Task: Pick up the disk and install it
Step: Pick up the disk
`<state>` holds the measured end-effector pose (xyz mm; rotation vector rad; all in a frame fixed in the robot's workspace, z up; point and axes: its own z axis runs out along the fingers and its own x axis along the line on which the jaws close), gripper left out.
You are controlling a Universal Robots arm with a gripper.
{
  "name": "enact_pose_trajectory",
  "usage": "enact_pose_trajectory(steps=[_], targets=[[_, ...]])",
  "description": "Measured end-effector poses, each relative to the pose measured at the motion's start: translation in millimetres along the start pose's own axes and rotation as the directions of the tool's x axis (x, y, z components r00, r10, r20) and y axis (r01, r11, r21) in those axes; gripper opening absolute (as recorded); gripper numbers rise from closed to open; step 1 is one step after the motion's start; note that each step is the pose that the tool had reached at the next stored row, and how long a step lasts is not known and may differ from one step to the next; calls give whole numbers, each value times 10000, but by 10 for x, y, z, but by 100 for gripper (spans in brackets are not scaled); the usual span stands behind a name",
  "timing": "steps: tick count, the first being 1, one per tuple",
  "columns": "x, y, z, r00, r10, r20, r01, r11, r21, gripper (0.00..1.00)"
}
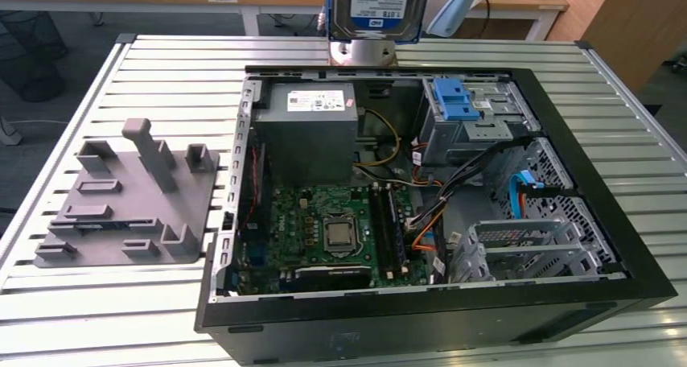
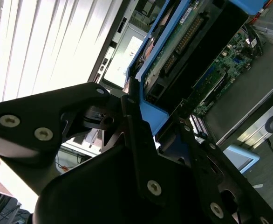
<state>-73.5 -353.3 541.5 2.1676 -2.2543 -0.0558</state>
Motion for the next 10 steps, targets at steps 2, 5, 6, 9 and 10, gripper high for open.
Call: enact_pose_trajectory(steps=[2, 5, 6, 9, 10], targets=[[1, 0, 0, 10000, 0, 0, 0, 10000, 0, 36], [2, 0, 0, 10000, -1, 1, 1, 10000, 0, 36], [8, 0, 0, 10000, 0, 0, 0, 10000, 0, 36], [15, 0, 0, 10000, -1, 1, 1, 10000, 0, 36], [15, 0, 0, 10000, -1, 1, 1, 10000, 0, 36]])
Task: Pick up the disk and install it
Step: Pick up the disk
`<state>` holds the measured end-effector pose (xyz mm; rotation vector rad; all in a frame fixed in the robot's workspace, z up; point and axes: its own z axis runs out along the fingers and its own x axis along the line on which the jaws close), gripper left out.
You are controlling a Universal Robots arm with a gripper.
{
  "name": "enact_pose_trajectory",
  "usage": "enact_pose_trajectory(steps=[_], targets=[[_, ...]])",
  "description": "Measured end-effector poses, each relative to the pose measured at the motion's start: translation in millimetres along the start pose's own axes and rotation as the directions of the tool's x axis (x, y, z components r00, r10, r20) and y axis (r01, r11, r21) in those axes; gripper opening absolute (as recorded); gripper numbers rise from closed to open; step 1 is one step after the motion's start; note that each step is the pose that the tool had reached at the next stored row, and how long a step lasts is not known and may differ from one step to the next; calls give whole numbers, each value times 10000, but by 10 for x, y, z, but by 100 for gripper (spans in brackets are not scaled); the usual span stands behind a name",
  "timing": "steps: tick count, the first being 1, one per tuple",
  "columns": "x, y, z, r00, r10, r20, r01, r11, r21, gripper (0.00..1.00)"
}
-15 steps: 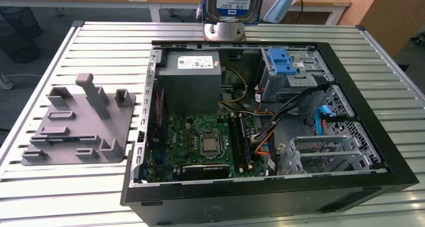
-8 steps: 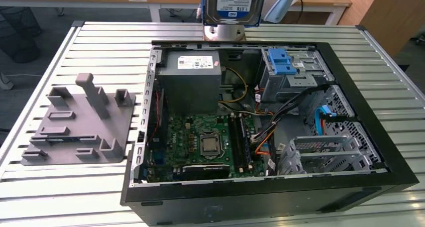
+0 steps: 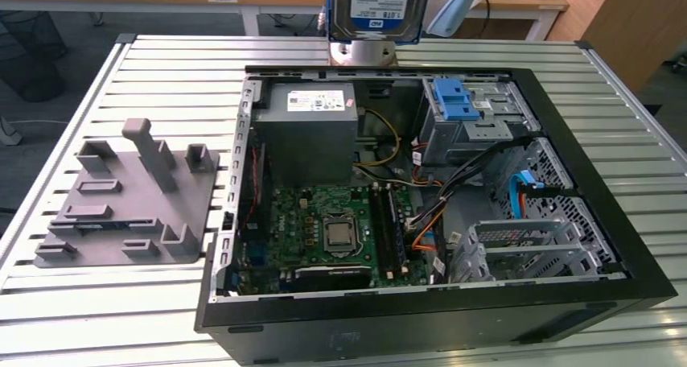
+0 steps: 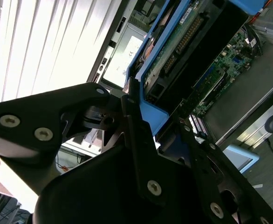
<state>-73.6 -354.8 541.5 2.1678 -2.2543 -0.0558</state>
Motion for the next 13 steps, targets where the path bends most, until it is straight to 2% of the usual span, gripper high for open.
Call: enact_pose_trajectory(steps=[13], targets=[[77, -3, -1, 10000, 0, -1, 0, 10000, 0, 36]])
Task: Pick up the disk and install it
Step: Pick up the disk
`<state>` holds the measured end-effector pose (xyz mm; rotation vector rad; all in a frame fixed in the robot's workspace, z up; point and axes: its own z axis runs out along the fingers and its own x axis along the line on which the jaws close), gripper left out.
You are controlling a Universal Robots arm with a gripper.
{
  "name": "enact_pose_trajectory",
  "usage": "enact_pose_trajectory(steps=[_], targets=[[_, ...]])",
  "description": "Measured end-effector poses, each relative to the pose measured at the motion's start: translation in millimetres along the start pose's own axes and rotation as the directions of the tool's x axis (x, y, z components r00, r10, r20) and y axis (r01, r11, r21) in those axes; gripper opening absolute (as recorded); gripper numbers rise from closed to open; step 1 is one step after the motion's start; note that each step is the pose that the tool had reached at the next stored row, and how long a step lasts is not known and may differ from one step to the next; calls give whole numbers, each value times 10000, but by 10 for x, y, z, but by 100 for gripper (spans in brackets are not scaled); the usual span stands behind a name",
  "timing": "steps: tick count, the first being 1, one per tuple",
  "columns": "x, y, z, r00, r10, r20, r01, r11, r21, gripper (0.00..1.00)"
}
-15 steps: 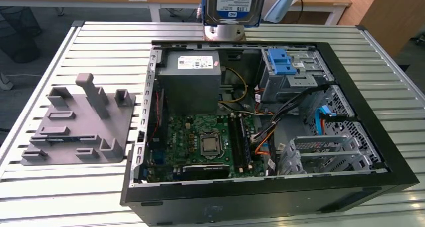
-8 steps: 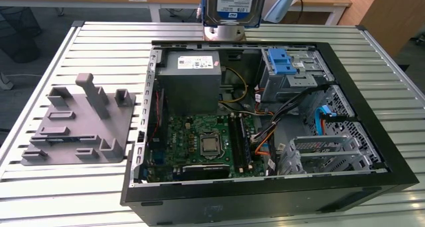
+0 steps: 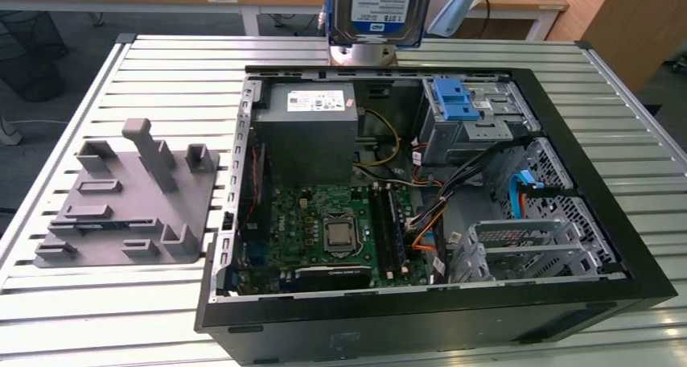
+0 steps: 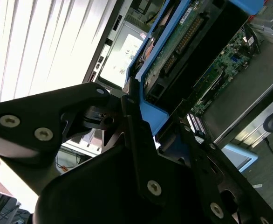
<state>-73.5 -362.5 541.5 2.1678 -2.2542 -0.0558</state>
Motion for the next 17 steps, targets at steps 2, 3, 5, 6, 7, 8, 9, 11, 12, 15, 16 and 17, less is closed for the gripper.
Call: enact_pose_trajectory(steps=[2, 3, 5, 6, 7, 8, 9, 11, 12, 15, 16, 17], targets=[[17, -1, 0, 10000, 0, 0, 0, 10000, 0, 36], [26, -1, 0, 10000, 0, 0, 0, 10000, 0, 36], [43, -1, 0, 10000, 0, 1, 0, 10000, 1, 36], [53, -2, -1, 10000, 0, 1, 0, 10000, 0, 36], [63, -2, -1, 10000, 0, 0, 0, 10000, 0, 36], [74, -3, -1, 10000, 1, 0, -1, 10000, 0, 36], [80, -3, 0, 10000, 0, 2, 0, 10000, 1, 36], [81, -3, 8, 10000, 1, 2, -1, 10000, 1, 36], [82, -3, 11, 10000, 2, 0, -2, 10000, -1, 36], [98, -5, 19, 10000, 0, -1, 0, 10000, -1, 36], [107, -5, 22, 10000, 0, 1, 0, 10000, 0, 36], [114, -5, 23, 10000, 1, 0, -1, 10000, 0, 36]])
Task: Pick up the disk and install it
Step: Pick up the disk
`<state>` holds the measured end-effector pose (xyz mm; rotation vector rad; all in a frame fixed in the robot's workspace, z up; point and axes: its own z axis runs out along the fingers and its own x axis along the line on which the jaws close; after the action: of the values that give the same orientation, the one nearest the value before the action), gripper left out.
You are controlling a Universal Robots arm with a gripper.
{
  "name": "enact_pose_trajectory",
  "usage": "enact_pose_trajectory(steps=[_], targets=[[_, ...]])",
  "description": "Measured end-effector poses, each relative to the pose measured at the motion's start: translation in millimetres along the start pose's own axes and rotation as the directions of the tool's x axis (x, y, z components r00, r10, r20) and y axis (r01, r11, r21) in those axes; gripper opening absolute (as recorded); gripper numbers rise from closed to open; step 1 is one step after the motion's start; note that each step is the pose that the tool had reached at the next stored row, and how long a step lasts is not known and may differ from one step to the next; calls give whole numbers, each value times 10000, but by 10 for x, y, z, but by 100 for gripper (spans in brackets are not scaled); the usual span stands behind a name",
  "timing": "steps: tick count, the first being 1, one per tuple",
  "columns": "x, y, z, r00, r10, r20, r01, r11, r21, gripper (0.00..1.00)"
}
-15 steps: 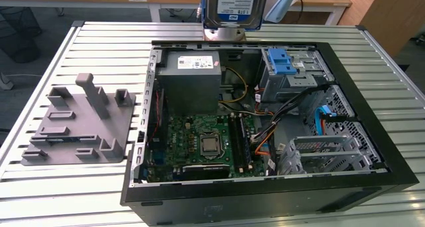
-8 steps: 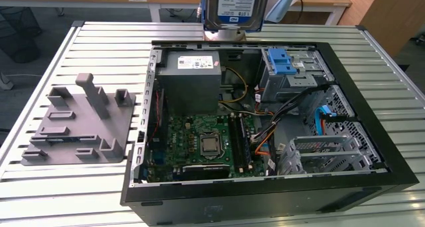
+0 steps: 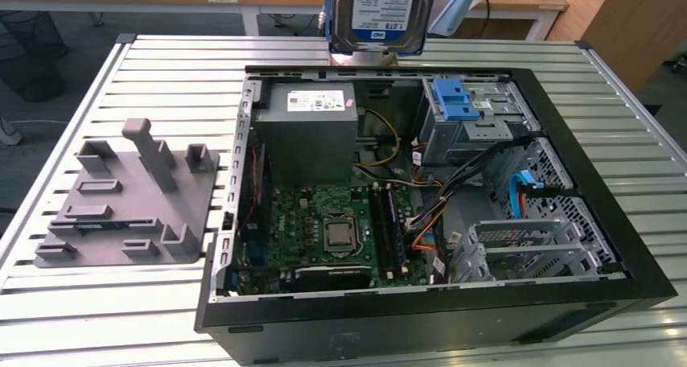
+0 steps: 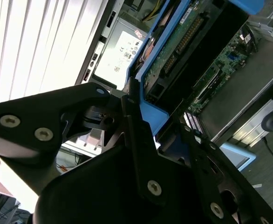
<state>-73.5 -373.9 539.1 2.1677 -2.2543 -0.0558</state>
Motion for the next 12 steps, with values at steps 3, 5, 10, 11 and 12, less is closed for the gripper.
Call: enact_pose_trajectory(steps=[3, 5, 10, 11, 12], targets=[[2, 0, 0, 10000, 1, 0, -1, 10000, 0, 36], [16, -1, 0, 10000, 0, 0, 0, 10000, 0, 36], [16, -1, 0, 10000, 0, 0, 0, 10000, 0, 36], [16, 0, 0, 10000, 0, 0, 0, 10000, 0, 36], [17, 0, 0, 10000, 0, 0, 0, 10000, 0, 36]])
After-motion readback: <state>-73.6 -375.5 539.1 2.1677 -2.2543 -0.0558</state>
